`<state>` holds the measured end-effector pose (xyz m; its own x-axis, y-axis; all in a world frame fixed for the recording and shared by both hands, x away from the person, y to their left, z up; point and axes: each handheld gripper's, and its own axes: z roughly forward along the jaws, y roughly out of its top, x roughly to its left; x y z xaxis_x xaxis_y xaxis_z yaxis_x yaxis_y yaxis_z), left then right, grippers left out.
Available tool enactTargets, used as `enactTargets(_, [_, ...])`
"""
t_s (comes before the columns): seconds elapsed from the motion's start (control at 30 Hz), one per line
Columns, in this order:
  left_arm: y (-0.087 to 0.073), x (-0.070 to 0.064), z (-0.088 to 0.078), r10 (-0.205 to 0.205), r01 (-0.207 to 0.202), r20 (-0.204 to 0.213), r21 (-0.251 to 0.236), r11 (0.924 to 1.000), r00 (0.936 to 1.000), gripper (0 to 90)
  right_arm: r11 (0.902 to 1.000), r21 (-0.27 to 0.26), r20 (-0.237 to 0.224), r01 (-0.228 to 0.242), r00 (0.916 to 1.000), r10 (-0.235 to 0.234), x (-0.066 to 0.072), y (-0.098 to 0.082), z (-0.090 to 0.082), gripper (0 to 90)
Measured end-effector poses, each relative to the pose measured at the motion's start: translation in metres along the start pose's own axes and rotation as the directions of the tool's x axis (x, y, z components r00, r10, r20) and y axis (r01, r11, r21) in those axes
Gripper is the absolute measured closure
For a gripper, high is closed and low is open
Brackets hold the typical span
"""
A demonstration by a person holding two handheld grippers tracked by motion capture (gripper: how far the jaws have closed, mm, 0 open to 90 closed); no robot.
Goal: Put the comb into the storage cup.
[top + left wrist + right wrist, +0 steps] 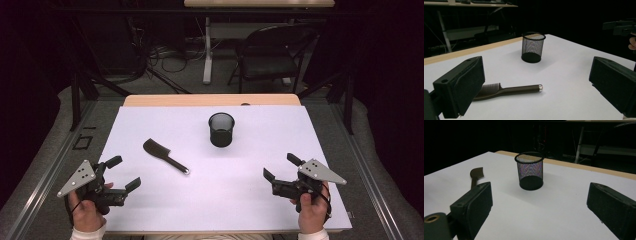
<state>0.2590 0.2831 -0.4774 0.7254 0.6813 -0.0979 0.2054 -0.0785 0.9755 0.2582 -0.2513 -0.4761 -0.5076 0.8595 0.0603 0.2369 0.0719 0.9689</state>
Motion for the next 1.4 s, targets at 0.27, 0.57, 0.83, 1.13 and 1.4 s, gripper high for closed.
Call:
enactTargets(0.27, [-0.002,-0.001,0.008,-0.017,0.017,0.004,0.051,0.9986,0.9998,0.2,0.9997,0.02,0.002,0.017,0.9998,-0.017,0.001,-0.005,0.001,6.6])
enactTargets(0.57, [-0.001,-0.005,0.017,-0.066,0.067,-0.014,0.09,0.9937,0.9977,0.2,0.9988,0.04,0.003,0.03,0.9996,-0.03,0.003,-0.007,0.005,6.7])
enactTargets(0.83, [-0.002,-0.004,0.021,-0.083,0.085,-0.02,0.115,0.9898,0.9964,0.4,0.998,0.062,0.016,0.01,0.9998,-0.011,-0.001,-0.012,0.011,6.8])
enactTargets(1.13, [0.009,-0.002,0.023,-0.088,0.094,-0.053,0.134,0.9866,0.9948,0.9,0.9971,0.071,0.013,0.026,0.9995,-0.027,-0.002,-0.014,0.014,7.3])
enactTargets(1.4, [0.019,-0.003,0.028,-0.087,0.101,-0.081,0.185,0.9775,0.9929,4.4,0.9971,0.069,0.017,0.033,0.9993,-0.034,-0.001,-0.014,0.013,7.3])
